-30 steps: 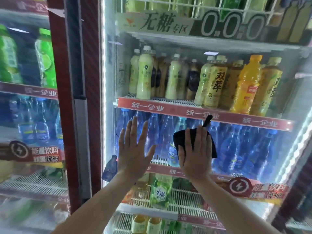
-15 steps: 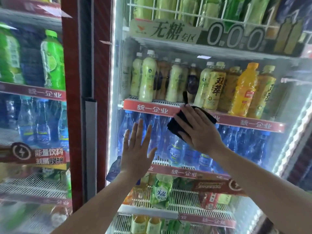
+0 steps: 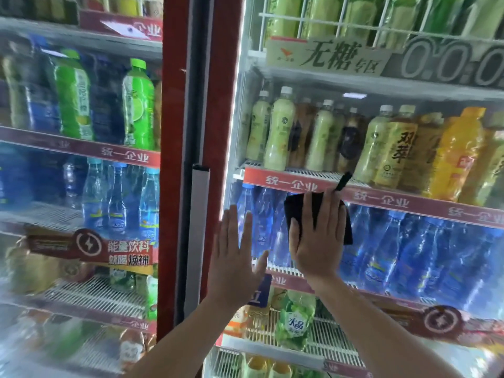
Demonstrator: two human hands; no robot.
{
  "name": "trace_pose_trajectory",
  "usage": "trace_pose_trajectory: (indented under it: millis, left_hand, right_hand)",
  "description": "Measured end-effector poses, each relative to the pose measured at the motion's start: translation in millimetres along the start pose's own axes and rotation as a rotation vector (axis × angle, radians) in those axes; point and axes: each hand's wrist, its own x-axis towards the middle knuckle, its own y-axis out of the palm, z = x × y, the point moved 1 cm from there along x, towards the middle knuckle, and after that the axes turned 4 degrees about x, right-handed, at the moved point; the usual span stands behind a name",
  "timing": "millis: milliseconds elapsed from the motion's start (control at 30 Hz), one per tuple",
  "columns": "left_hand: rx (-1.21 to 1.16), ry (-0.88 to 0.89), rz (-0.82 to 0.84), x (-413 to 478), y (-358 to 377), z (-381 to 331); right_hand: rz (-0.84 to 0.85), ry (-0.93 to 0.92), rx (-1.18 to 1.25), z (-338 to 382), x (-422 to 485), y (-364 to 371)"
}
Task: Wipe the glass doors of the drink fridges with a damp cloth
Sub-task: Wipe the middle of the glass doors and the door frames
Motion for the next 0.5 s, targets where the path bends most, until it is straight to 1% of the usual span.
trace_pose_trajectory:
  millis: [67,100,200,267,400,500]
  left_hand:
    - [0.004,-0.092,0.062,-6,4,11]
    - [0.019,-0.105,0.084,-9,7,15]
    - [0.051,-0.100,0.145,-13,19,22]
    - [0.059,-0.099,0.157,-14,22,24]
    - [0.085,-0.059,0.150,-16,23,27]
    - [0.101,-0.062,0.144,-15,20,25]
  right_hand:
    - [0.039,-0.086,0.017,12,-19,5]
    - [0.063,-0.136,0.021,15,-28,7]
    - [0.157,-0.317,0.012,14,-52,12]
    - [0.209,-0.439,-0.005,7,-62,13]
    - [0.282,-0.616,-0.038,-12,-53,5]
    - [0.300,-0.662,-0.027,-18,-26,-4]
